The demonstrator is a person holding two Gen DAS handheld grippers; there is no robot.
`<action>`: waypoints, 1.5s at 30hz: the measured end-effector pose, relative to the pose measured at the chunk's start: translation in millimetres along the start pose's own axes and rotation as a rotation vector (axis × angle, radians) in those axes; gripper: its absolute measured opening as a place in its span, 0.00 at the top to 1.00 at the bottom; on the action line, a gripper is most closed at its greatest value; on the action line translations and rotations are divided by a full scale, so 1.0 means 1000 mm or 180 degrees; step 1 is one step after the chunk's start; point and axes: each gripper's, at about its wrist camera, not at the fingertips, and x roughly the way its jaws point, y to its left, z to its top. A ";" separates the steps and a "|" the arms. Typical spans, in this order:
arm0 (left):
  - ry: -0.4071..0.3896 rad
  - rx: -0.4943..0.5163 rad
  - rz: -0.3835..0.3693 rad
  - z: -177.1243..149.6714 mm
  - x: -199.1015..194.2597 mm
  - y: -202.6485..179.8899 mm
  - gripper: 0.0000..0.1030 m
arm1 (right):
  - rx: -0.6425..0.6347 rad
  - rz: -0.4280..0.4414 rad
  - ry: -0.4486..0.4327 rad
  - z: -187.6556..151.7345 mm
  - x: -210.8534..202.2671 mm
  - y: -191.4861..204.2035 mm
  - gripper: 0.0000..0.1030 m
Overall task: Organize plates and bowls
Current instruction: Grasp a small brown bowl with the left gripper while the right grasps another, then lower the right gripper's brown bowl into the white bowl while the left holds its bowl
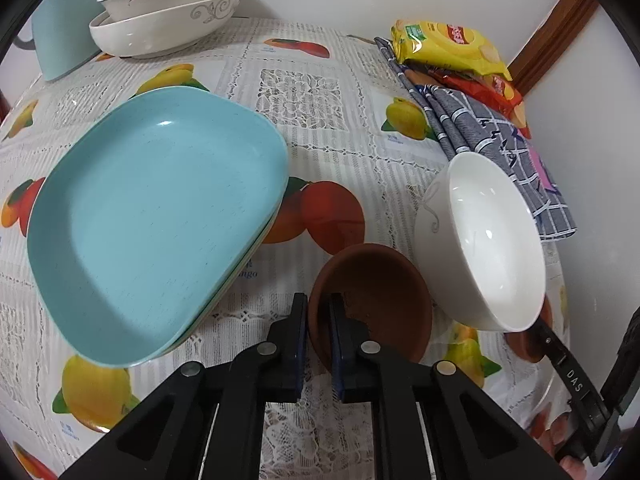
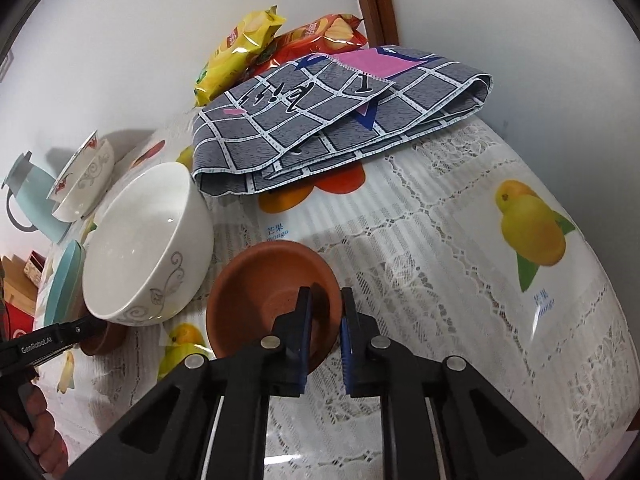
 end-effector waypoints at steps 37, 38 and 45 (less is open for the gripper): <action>-0.0390 0.0301 -0.0283 0.010 -0.090 0.003 0.90 | -0.0075 0.0139 -0.0314 0.005 -0.082 0.043 0.89; -0.0401 0.0309 -0.0280 0.012 -0.091 0.004 0.90 | -0.0090 0.0143 -0.0324 0.007 -0.083 0.046 0.89; -0.0499 0.0243 -0.0214 0.032 -0.099 0.021 0.90 | -0.0275 0.0152 -0.0304 0.025 -0.074 0.077 0.89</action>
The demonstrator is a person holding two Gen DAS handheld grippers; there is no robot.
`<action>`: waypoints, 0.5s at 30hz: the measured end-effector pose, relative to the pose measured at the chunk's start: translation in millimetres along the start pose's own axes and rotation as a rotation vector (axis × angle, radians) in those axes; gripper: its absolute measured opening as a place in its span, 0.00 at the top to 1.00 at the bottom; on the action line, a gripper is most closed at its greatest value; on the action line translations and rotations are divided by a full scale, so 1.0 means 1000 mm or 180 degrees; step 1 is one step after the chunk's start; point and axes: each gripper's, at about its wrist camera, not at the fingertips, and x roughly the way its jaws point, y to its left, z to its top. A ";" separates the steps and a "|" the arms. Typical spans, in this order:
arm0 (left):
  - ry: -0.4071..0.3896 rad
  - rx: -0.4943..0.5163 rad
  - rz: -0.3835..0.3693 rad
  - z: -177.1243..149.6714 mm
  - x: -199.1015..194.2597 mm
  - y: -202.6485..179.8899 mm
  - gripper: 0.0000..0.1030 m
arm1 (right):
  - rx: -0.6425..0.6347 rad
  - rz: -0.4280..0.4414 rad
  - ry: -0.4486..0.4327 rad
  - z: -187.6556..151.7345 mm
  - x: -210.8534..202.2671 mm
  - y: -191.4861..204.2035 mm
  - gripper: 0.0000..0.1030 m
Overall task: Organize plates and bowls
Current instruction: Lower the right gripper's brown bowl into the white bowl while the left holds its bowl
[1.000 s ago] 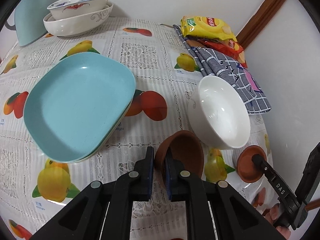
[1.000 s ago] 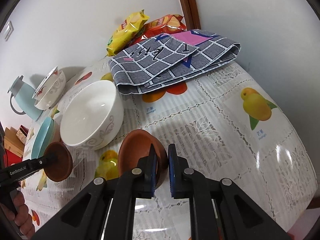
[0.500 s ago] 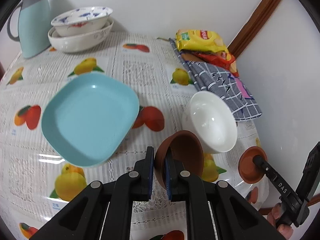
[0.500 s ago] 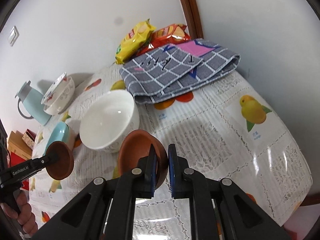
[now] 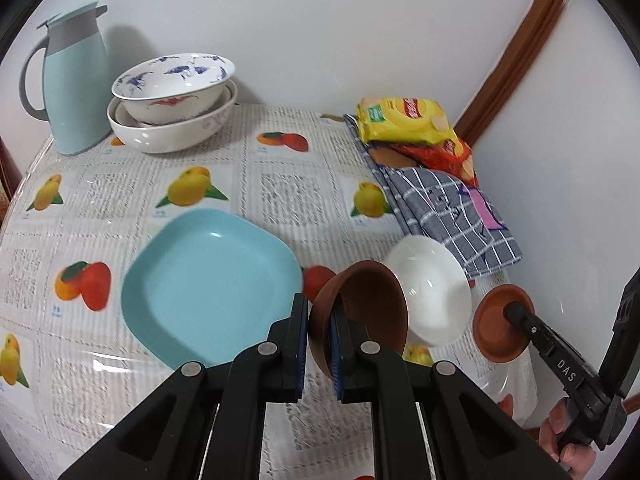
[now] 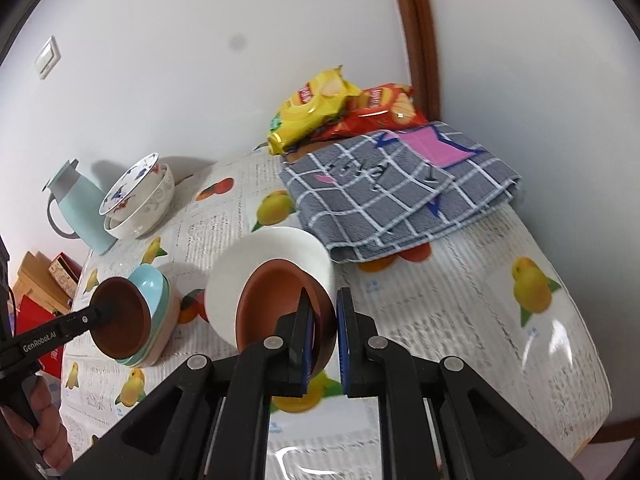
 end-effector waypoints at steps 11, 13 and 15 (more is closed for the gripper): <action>-0.0096 0.0023 0.0121 0.019 0.003 0.017 0.90 | -0.0131 -0.0008 0.0156 0.013 0.035 0.025 0.89; -0.0085 0.0029 0.0112 0.021 0.006 0.018 0.90 | -0.0136 -0.0041 0.0198 0.013 0.042 0.026 0.89; -0.0076 0.0034 0.0106 0.023 0.009 0.020 0.90 | -0.0130 -0.0053 0.0236 0.013 0.049 0.026 0.89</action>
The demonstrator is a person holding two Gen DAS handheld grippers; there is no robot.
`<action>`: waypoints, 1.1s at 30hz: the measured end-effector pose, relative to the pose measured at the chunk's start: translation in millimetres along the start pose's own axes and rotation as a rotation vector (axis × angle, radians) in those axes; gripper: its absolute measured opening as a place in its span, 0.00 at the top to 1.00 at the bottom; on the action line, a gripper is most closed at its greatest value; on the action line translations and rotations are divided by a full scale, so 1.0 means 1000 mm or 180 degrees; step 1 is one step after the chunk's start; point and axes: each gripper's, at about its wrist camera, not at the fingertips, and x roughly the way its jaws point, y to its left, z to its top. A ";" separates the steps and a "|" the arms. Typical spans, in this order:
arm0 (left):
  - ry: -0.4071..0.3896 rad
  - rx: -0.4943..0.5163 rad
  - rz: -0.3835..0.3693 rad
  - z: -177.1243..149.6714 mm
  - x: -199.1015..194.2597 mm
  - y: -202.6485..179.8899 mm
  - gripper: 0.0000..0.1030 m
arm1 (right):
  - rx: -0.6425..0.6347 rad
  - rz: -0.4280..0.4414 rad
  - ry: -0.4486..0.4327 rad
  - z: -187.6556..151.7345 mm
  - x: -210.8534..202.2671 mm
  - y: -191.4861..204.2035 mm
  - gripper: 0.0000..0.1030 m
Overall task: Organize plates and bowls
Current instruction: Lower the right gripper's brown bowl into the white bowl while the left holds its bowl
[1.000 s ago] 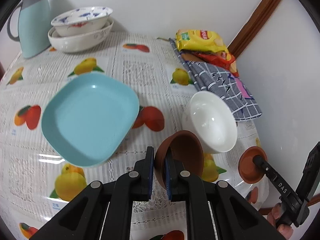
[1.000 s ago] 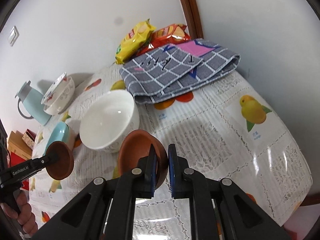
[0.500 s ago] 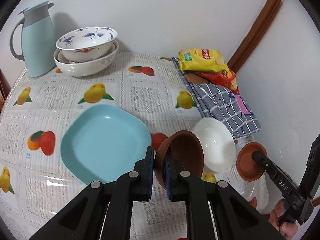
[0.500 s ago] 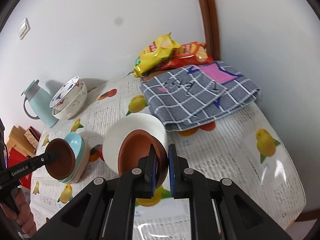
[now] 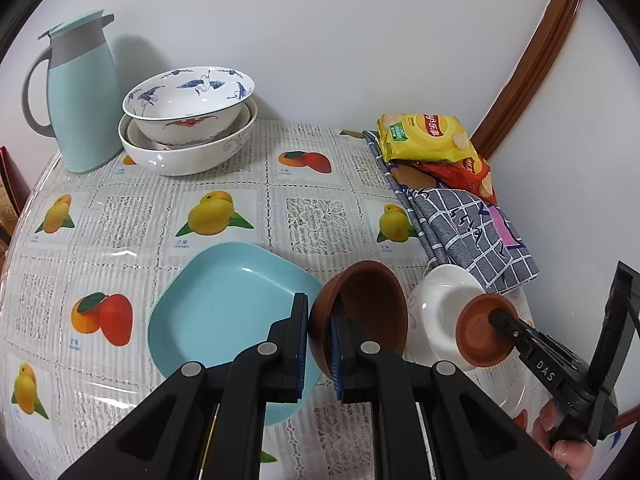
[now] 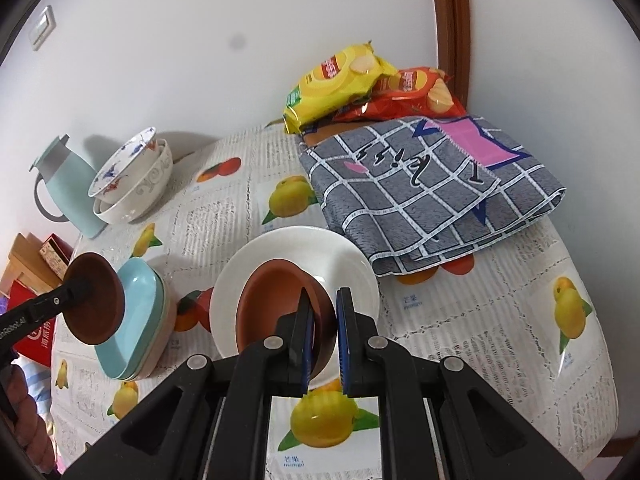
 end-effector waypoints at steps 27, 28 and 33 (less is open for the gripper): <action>0.0095 -0.0073 -0.0031 0.016 0.039 0.010 0.90 | -0.0282 -0.0186 0.0379 0.008 0.067 0.008 0.90; 0.0097 -0.0075 -0.0034 0.016 0.039 0.010 0.90 | -0.0375 -0.0252 0.0393 0.007 0.068 0.011 0.90; 0.0094 -0.0082 -0.0055 0.016 0.038 0.010 0.90 | -0.0642 -0.0436 0.0469 0.005 0.076 0.023 0.87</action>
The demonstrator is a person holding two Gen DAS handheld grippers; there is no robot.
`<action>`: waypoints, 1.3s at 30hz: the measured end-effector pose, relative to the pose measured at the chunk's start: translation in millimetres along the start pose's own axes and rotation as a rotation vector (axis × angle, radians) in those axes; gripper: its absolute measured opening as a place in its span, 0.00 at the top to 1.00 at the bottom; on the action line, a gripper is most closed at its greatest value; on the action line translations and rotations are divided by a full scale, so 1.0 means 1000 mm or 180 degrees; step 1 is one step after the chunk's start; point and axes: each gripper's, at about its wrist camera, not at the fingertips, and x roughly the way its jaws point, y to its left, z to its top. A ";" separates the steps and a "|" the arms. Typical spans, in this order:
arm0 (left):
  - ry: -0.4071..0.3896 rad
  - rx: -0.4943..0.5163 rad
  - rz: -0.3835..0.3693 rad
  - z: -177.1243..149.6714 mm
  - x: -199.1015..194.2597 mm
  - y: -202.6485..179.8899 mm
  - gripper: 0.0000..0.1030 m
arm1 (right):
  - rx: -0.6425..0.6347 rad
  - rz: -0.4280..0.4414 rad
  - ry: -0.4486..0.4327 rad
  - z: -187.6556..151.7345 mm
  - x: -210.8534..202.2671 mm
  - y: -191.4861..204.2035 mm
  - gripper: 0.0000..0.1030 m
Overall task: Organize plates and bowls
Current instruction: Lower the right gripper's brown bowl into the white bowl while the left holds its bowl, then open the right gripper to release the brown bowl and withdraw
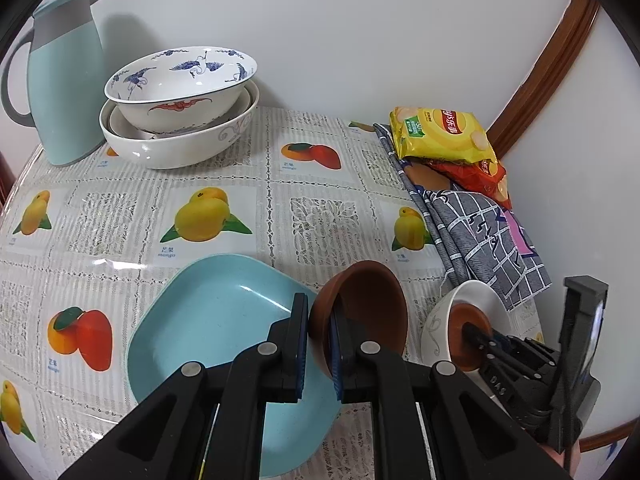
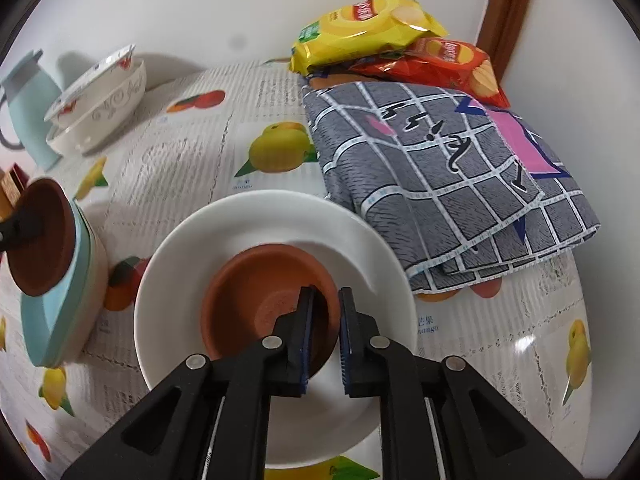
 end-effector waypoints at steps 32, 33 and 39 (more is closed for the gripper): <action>-0.0044 0.0227 -0.0066 -0.017 -0.032 -0.045 0.90 | 0.0113 0.0195 -0.0342 -0.012 -0.059 -0.009 0.52; -0.0038 0.0247 -0.0071 -0.018 -0.031 -0.049 0.90 | 0.0140 0.0204 -0.0392 -0.015 -0.066 -0.014 0.52; 0.0018 0.0382 -0.0094 -0.023 -0.023 -0.080 0.90 | 0.0312 0.0165 -0.0471 -0.029 -0.081 -0.046 0.52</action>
